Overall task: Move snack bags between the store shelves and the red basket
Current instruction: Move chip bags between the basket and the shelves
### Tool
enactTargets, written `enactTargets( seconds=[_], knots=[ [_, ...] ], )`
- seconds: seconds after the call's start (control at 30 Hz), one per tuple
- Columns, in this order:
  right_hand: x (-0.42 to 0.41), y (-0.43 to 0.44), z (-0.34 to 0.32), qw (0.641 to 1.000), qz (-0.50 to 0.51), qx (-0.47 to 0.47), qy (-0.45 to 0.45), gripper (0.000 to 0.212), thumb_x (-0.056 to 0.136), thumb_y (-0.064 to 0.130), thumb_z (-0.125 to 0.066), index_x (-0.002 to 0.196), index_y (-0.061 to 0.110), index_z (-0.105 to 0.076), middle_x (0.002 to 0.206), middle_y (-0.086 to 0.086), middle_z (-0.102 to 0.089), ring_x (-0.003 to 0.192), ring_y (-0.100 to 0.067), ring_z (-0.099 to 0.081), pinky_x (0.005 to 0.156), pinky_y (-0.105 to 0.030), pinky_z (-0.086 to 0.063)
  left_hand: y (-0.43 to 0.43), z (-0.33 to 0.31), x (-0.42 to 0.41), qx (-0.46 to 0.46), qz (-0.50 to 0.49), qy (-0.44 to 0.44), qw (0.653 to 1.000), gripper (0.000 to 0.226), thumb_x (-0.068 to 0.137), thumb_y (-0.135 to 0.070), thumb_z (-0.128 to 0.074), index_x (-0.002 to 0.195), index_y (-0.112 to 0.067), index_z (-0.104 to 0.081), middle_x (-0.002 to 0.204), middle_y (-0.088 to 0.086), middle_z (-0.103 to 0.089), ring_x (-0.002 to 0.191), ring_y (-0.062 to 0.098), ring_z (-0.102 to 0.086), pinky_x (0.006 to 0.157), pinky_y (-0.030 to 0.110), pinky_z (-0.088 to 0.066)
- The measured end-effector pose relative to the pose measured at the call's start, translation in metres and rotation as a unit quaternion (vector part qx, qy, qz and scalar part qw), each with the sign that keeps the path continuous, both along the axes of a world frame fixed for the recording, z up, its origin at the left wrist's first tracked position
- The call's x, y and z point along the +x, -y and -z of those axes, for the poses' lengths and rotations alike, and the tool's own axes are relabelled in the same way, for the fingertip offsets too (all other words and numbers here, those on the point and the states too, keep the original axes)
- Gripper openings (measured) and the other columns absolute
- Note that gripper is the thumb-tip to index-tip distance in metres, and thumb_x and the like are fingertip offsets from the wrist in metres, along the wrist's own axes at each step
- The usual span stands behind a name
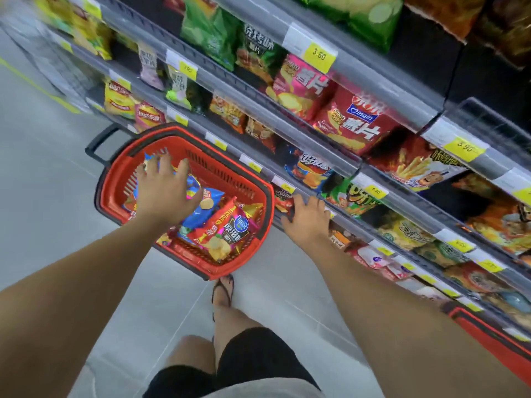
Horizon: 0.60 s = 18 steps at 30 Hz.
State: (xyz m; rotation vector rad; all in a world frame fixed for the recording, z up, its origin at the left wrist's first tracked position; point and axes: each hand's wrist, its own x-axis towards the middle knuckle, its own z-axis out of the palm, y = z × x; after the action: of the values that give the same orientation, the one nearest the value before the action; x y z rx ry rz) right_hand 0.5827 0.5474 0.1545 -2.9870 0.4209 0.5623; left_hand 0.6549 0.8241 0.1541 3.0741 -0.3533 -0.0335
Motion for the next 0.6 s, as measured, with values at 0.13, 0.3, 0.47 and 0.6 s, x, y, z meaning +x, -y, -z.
enactTargets(
  seconds=[0.13, 0.3, 0.47, 0.6],
  knots=[
    [0.033, -0.026, 0.000, 1.000, 0.014, 0.013, -0.006, 0.055, 0.089, 0.043, -0.052, 0.135, 0.017, -0.040, 0.127, -0.018, -0.045, 0.121, -0.037, -0.038, 0.098, -0.048, -0.035, -0.021, 0.002, 0.043, 0.014, 0.024, -0.008, 1.000, 0.073, 0.074, -0.049, -0.073, 0.127, -0.003, -0.054, 0.123, 0.033, -0.050, 0.112, 0.048, -0.046, 0.090, 0.055, -0.036],
    [0.060, -0.054, -0.002, 0.999, 0.047, 0.014, -0.023, 0.056, 0.090, 0.044, -0.053, 0.137, 0.018, -0.038, 0.130, -0.017, -0.045, 0.124, -0.038, -0.036, 0.099, -0.049, -0.034, -0.042, -0.001, 0.085, 0.024, 0.057, -0.028, 0.998, 0.070, 0.076, -0.049, -0.070, 0.126, -0.003, -0.052, 0.121, 0.031, -0.049, 0.114, 0.046, -0.045, 0.092, 0.055, -0.034],
    [0.074, -0.088, 0.009, 0.993, 0.118, 0.020, -0.024, 0.058, 0.090, 0.045, -0.052, 0.140, 0.021, -0.035, 0.134, -0.018, -0.042, 0.125, -0.037, -0.036, 0.103, -0.049, -0.033, -0.066, 0.006, 0.132, 0.029, 0.126, -0.031, 0.991, 0.069, 0.076, -0.048, -0.070, 0.124, -0.003, -0.052, 0.120, 0.030, -0.050, 0.113, 0.046, -0.045, 0.094, 0.058, -0.034],
    [0.073, -0.122, 0.015, 0.981, 0.191, 0.023, -0.015, 0.061, 0.090, 0.047, -0.051, 0.142, 0.022, -0.033, 0.134, -0.019, -0.042, 0.127, -0.037, -0.035, 0.105, -0.050, -0.030, -0.087, 0.010, 0.167, 0.046, 0.185, -0.046, 0.981, 0.066, 0.078, -0.053, -0.062, 0.122, -0.003, -0.053, 0.121, 0.029, -0.051, 0.113, 0.047, -0.046, 0.094, 0.059, -0.034]
  ],
)
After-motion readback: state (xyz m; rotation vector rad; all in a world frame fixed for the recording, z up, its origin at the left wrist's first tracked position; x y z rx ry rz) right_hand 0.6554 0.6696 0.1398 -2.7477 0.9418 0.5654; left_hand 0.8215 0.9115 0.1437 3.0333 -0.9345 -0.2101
